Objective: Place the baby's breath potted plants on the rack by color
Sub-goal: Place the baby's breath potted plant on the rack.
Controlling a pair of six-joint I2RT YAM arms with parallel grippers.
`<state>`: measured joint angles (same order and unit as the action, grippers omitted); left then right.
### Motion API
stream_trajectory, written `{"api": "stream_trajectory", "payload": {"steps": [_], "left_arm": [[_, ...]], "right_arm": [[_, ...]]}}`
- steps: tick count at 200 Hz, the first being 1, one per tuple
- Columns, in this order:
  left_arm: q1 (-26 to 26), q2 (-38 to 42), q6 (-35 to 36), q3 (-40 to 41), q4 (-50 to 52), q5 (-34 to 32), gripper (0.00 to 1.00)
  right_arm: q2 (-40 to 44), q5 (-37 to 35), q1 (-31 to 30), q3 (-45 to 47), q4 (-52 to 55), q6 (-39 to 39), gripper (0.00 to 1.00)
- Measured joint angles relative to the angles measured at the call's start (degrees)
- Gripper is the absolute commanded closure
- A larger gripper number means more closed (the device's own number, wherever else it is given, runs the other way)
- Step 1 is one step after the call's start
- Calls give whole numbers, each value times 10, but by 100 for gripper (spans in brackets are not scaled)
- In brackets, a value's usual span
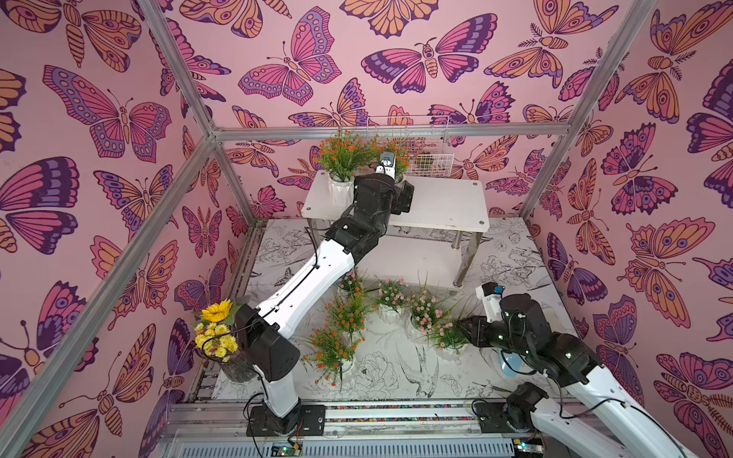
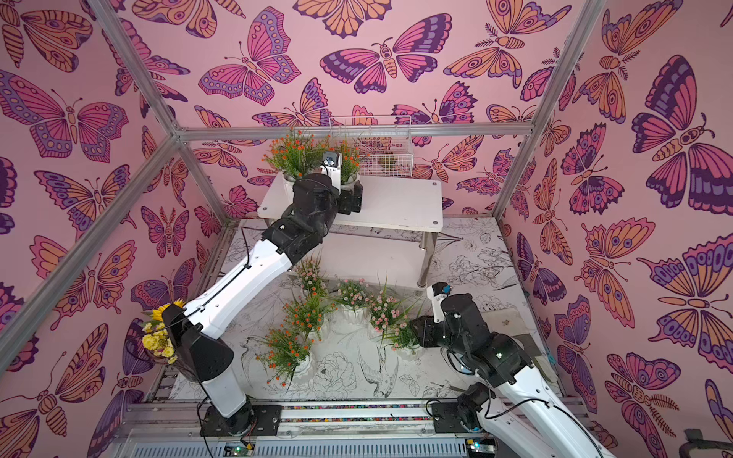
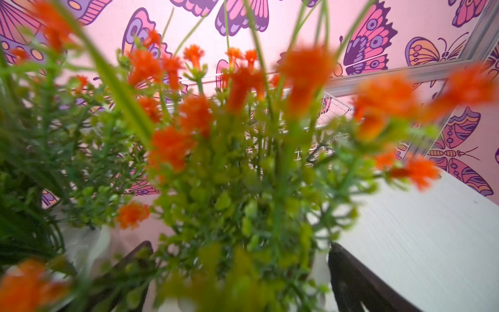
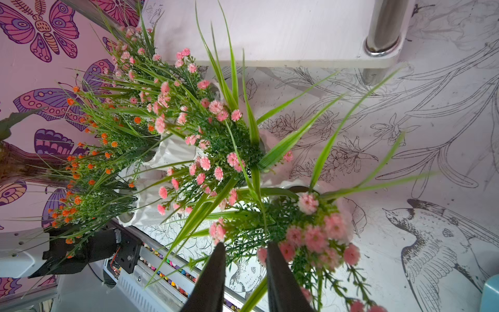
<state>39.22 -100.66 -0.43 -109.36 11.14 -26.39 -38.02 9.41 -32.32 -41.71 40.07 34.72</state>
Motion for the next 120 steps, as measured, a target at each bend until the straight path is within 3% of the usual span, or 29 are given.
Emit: {"api": "stream_trajectory", "payload": {"steps": [120], "left_arm": [[0, 179, -3, 185, 1, 67, 0]], "right_arm": [[-19, 16, 0, -13, -1, -14, 70]]}}
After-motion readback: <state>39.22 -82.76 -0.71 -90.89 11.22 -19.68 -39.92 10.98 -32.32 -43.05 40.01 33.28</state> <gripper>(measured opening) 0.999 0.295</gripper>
